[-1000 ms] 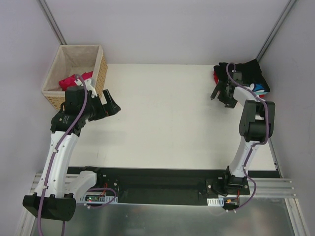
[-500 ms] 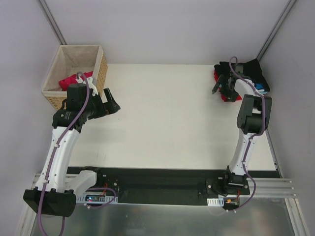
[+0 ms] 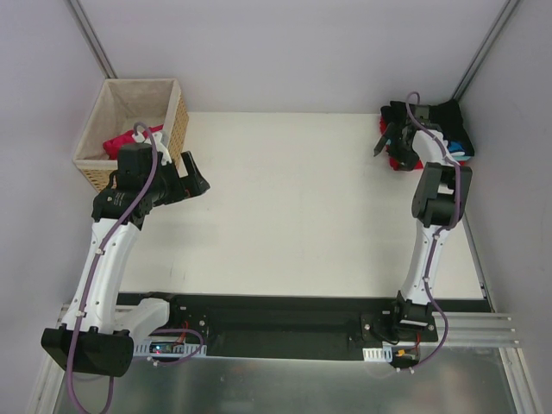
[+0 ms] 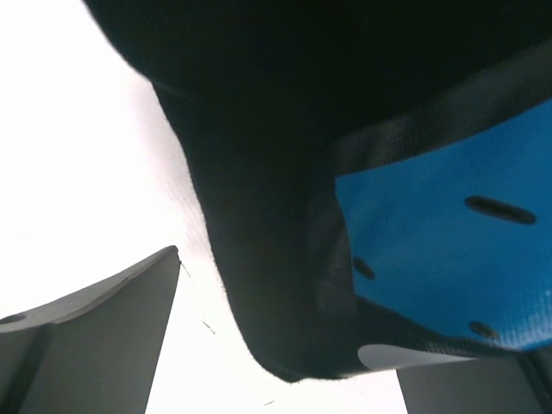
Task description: Fold and stack the t-shirts
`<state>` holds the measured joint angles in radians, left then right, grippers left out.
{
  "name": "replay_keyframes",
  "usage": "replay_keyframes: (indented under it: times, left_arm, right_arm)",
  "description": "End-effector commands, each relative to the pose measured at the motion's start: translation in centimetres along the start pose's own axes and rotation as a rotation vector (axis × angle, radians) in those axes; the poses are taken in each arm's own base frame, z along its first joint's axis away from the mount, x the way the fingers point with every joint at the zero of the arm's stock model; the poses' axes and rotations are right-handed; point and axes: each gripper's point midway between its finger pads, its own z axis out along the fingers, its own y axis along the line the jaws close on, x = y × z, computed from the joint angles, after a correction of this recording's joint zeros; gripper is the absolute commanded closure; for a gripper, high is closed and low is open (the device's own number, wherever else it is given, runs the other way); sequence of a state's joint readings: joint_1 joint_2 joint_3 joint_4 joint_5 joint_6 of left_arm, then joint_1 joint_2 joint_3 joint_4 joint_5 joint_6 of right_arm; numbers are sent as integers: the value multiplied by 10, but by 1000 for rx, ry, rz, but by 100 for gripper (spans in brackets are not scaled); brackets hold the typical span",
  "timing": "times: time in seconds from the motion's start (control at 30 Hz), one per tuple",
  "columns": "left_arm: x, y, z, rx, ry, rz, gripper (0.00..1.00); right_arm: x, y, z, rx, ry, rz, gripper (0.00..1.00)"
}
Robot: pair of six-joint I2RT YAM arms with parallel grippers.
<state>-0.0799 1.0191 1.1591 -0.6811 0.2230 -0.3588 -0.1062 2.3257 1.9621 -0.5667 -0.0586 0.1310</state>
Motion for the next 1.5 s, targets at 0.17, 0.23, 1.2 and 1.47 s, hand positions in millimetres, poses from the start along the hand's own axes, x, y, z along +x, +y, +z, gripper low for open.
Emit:
replay_keyframes:
  times: [0.17, 0.23, 1.2, 1.47]
  left_arm:
    - [-17, -4, -7, -6, -66, 24, 1]
    - [-16, -3, -6, -12, -63, 23, 1]
    - [-206, 159, 57, -538, -128, -190, 3]
    - [-171, 223, 113, -693, 31, -223, 4]
  right_arm:
    - [-28, 18, -15, -63, -58, 12, 4]
    - [-26, 36, -28, -101, -73, -46, 4]
    - [272, 165, -331, -768, -278, -584, 4]
    - [283, 138, -339, -734, -321, -632, 4]
